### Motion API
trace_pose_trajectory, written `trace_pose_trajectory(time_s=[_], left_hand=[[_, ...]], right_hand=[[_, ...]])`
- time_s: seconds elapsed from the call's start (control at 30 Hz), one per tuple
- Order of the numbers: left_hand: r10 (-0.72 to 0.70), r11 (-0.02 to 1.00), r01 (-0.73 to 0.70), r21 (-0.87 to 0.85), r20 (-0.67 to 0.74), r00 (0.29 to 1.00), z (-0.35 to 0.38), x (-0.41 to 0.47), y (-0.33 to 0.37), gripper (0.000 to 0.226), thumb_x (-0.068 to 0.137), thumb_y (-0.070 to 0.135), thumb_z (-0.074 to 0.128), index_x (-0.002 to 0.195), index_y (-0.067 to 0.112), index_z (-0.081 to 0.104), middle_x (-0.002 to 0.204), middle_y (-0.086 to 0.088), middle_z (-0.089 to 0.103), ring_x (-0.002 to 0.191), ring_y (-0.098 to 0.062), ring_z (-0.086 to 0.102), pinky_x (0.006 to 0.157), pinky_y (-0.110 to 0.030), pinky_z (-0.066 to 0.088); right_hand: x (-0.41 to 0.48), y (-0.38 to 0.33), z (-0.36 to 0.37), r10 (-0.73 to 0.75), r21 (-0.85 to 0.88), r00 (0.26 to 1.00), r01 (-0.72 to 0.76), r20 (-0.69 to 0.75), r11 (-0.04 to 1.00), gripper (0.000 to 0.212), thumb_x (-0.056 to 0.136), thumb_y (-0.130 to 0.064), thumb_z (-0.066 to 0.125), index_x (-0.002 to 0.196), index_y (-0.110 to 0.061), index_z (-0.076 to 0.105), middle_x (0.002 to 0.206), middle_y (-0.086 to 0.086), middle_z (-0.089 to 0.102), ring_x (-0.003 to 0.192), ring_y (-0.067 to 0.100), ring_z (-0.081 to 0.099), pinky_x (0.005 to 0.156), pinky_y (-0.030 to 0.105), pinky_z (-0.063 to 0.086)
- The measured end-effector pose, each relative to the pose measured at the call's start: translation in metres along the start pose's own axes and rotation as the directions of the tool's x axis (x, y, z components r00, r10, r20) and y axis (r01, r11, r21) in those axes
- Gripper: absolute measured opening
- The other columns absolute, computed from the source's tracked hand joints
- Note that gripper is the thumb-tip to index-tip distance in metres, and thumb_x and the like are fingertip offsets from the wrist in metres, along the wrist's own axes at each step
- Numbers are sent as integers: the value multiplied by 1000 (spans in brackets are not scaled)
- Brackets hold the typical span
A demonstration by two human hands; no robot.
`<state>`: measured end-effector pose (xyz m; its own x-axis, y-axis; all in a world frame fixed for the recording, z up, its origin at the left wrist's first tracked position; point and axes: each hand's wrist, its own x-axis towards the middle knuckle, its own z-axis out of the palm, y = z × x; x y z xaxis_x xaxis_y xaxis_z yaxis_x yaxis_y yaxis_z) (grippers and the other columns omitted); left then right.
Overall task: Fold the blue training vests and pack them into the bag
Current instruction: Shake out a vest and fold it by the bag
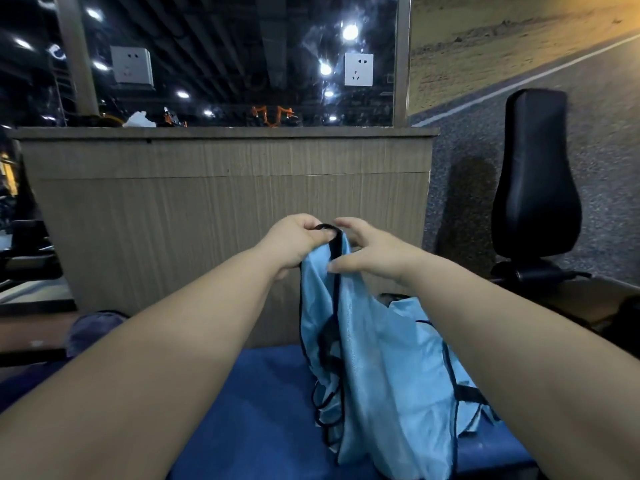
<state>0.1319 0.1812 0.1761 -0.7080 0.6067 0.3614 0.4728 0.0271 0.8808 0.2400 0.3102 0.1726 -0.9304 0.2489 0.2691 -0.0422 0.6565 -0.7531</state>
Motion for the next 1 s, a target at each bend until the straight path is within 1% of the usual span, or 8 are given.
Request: trace_pose_trajectory(time_s=[0.1, 0.17, 0.3, 0.43, 0.53, 0.63, 0.77, 1.0], left_hand=[[11, 1000, -12, -25, -20, 1000, 7, 2, 3, 7, 87, 18, 71, 85, 15, 65, 84, -5, 68, 77, -20, 62, 71, -35, 51], [15, 998, -18, -55, -57, 998, 6, 3, 1, 11, 86, 18, 72, 91, 18, 62, 93, -6, 66, 85, -21, 62, 76, -39, 52], [8, 999, -5, -53, 58, 998, 0, -4, -14, 34, 83, 15, 76, 108, 22, 55, 110, -8, 66, 99, -24, 66, 83, -38, 53], [-71, 930, 5, 366, 166, 984, -3, -13, -32, 22, 84, 24, 75, 105, 21, 69, 104, 4, 72, 97, -13, 67, 95, -35, 51], [-120, 892, 50, 449, 129, 984, -5, -16, -41, 26, 88, 35, 70, 104, 15, 70, 100, 0, 71, 91, -14, 65, 83, -30, 50], [-149, 926, 95, 364, 123, 981, -11, -17, -44, 15, 91, 31, 67, 89, 17, 67, 75, 6, 62, 62, -5, 52, 58, -19, 41], [-200, 980, 200, 5, 51, 978, -12, -11, -41, 12, 96, 15, 60, 85, 14, 63, 68, -1, 56, 47, -2, 47, 44, -14, 39], [-216, 957, 188, -220, -110, 970, -7, 0, -24, 22, 96, 5, 52, 102, 22, 64, 83, 4, 63, 63, -6, 54, 57, -18, 47]], right_hand=[[11, 2, 10, -41, -222, 980, -3, -192, 975, 40, 81, -30, 77, 117, -23, 62, 103, -5, 64, 100, 16, 61, 84, 30, 48], [13, 5, 9, -47, -175, 961, -2, -273, 985, 15, 86, -25, 72, 97, -17, 69, 90, -1, 67, 91, 19, 64, 79, 32, 49], [11, 4, -6, -25, 65, 930, 53, -367, 996, 8, 86, -15, 70, 93, -15, 73, 95, 5, 73, 89, 19, 68, 83, 36, 54], [10, 0, -24, -21, 192, 915, 108, -404, 976, 11, 86, -10, 68, 82, -19, 72, 83, -1, 72, 75, 13, 68, 67, 26, 57], [9, 3, -37, -22, 148, 910, 92, -414, 985, 10, 87, -11, 68, 80, -18, 72, 83, -1, 72, 77, 14, 68, 70, 28, 56], [7, 14, -45, 35, 102, 904, 9, -426, 995, 7, 87, -13, 69, 83, -17, 72, 91, 4, 73, 89, 22, 69, 83, 39, 58], [3, 36, -38, 104, 35, 917, -98, -385, 995, 5, 84, -16, 74, 80, -18, 71, 90, 7, 73, 89, 26, 70, 85, 45, 58], [-3, 51, -13, 162, 44, 987, -162, -6, 986, 25, 77, -25, 82, 97, -15, 73, 95, 6, 76, 89, 25, 73, 89, 47, 57]])
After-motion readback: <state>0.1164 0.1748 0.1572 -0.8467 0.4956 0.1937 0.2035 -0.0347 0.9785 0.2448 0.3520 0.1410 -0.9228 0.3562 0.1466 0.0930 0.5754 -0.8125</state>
